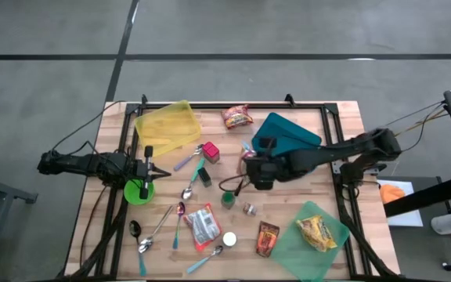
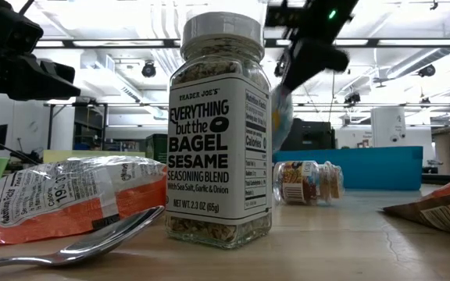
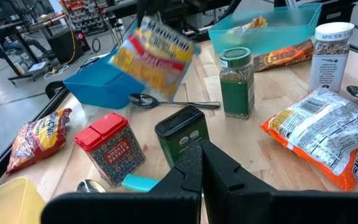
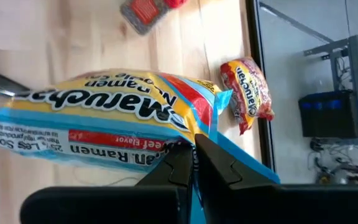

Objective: Pick & Place Food Item
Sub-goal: Put the blue noodle pack into the green bin

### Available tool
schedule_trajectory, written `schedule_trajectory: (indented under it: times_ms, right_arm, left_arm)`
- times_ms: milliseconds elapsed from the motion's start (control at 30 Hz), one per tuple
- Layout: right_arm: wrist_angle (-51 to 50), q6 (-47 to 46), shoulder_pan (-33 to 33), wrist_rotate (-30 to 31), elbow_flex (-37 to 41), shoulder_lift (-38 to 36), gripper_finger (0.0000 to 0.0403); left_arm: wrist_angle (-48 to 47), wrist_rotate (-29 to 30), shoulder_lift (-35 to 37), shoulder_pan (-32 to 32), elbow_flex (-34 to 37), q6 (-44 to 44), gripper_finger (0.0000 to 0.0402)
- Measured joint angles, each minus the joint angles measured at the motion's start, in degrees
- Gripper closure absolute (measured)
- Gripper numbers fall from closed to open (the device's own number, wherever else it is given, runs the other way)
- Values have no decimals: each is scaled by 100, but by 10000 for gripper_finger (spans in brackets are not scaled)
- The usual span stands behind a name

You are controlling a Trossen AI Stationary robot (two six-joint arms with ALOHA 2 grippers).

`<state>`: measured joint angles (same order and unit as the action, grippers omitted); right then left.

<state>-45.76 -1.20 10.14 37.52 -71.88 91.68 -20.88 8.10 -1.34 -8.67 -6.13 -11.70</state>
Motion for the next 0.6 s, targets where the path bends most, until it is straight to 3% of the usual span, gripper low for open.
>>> schedule_trajectory:
  times_ms: [600]
  right_arm:
    - [-1218,-2199,2049,-110,13,-1432,392]
  left_arm:
    - [-2,-2,0,-2,-1,0,401]
